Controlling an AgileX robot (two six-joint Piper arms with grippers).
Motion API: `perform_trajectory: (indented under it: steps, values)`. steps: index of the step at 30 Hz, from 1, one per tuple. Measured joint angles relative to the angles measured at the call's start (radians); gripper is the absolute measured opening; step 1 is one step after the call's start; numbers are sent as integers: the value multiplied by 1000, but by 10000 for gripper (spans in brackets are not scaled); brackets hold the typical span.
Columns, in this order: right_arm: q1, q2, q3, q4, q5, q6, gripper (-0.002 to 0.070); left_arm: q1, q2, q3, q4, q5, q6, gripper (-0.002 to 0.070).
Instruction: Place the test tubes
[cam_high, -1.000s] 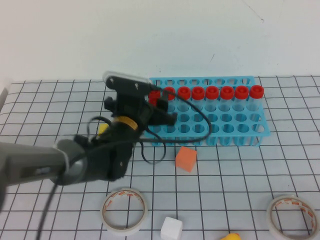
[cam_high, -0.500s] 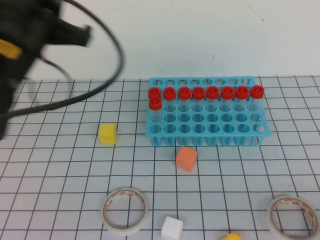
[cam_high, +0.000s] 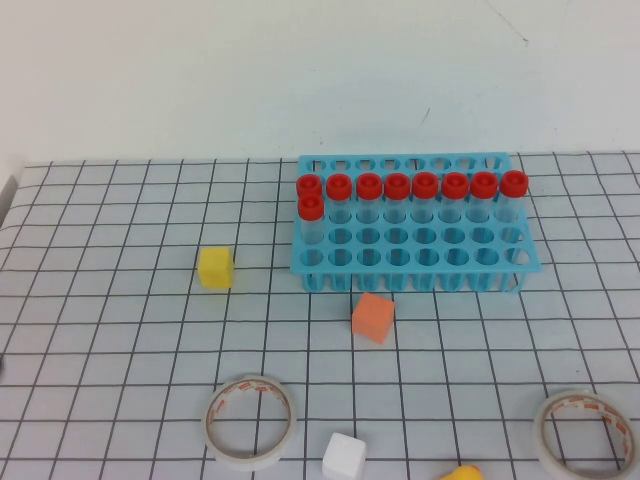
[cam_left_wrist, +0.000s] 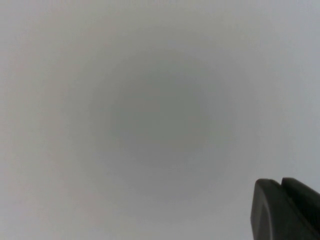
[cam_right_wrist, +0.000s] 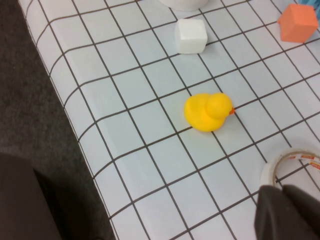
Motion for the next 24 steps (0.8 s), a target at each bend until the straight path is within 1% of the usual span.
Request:
perform_trajectory:
  steps: [4,6,9,12,17,24]
  values:
    - [0,0,0,0,0,0,-1,0,-157,185,22,59,-80,0]
    - [0,0,0,0,0,0,-1,0,-208,263,-4,74,-100,0]
    - [0,0,0,0,0,0,-1,2,-250,351,-89,74,-106,0]
    - [0,0,0,0,0,0,-1,2,-259,397,-154,76,-75,0]
    - [0,0,0,0,0,0,-1,4,-261,441,-190,124,-1,0]
    - [0,0,0,0,0,0,-1,4,-261,441,-200,363,9,0]
